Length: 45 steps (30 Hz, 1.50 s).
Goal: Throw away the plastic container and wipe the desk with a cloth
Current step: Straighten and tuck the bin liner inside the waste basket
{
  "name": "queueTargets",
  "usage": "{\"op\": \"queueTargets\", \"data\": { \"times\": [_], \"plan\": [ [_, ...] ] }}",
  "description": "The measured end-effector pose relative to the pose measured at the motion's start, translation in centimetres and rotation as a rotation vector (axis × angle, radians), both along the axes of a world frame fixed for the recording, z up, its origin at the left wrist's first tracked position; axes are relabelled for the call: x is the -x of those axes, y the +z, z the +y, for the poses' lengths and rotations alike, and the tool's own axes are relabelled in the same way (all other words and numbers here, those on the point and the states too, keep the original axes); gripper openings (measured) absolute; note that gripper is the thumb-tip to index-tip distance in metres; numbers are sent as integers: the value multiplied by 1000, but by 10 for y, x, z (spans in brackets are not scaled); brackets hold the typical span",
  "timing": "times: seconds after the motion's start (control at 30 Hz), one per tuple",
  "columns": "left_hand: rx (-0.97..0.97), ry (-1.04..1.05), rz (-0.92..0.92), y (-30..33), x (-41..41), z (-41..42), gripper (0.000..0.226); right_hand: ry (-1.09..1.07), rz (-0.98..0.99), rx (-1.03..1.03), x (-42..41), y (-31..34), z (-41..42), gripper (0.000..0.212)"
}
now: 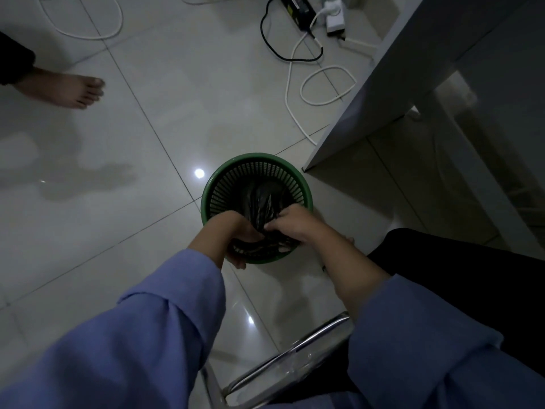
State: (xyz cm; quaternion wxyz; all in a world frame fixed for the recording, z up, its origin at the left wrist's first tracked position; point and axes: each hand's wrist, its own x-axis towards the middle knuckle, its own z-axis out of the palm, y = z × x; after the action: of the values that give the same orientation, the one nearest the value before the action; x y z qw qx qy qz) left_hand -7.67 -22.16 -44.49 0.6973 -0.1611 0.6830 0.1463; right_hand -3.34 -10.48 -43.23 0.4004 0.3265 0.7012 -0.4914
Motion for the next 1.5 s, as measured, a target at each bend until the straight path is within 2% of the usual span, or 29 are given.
{"op": "queueTargets", "data": {
  "times": [0.17, 0.27, 0.33, 0.43, 0.53, 0.7, 0.8, 0.9, 1.03, 1.1, 1.17, 1.23, 1.3, 1.33, 1.4, 1.47, 1.5],
  "plan": [
    [13, -147, -10, 6, -10, 1, 63, 249, -188, 48, -1, 11, 1, 26],
    [3, -101, -105, -2, -14, -2, 41, 236, -340, 118, -3, 10, 1, 24],
    [-61, 86, -156, -8, -16, -2, 27, 285, -380, 129, -3, 9, 2, 23],
    [-187, 370, -126, -14, -15, -1, 28, 497, -300, 36, -2, 8, 11, 34],
    [-237, 635, -120, -13, -15, 3, 27, 534, -304, 63, -3, 9, 17, 27],
    [-318, 1228, -172, -15, -13, 9, 32, 448, -368, 116, -8, 4, 21, 27],
    [-318, 1348, -93, -19, -7, 10, 32, 120, -407, 298, -11, 0, 27, 23],
    [-305, 1225, 30, -21, -1, 12, 32, -114, -338, 287, -8, -2, 30, 17],
    [-309, 930, 169, -18, -1, 17, 33, -160, -288, 157, -2, 2, 29, 24],
    [-351, 786, 171, -15, 3, 16, 25, -165, -179, 64, 1, 3, 29, 24],
    [-402, 652, 171, -13, 11, 13, 17, -55, 86, -119, 3, -2, 28, 17],
    [-421, 529, 205, -13, 18, 10, 16, 124, 397, -286, 3, 0, 22, 20],
    [-396, 388, 278, -12, 22, 11, 23, 287, 595, -323, 3, 6, 16, 21],
    [-376, 302, 312, -9, 21, 12, 25, 380, 651, -337, 3, 10, 13, 25],
    [-356, 145, 353, -6, 19, 13, 27, 548, 687, -346, 2, 12, 8, 45],
    [-348, -22, 357, -4, 17, 12, 36, 688, 647, -345, 1, 12, 5, 69],
    [-354, -191, 383, -5, 16, 12, 39, 716, 615, -333, 1, 10, 3, 73]
  ]
}}
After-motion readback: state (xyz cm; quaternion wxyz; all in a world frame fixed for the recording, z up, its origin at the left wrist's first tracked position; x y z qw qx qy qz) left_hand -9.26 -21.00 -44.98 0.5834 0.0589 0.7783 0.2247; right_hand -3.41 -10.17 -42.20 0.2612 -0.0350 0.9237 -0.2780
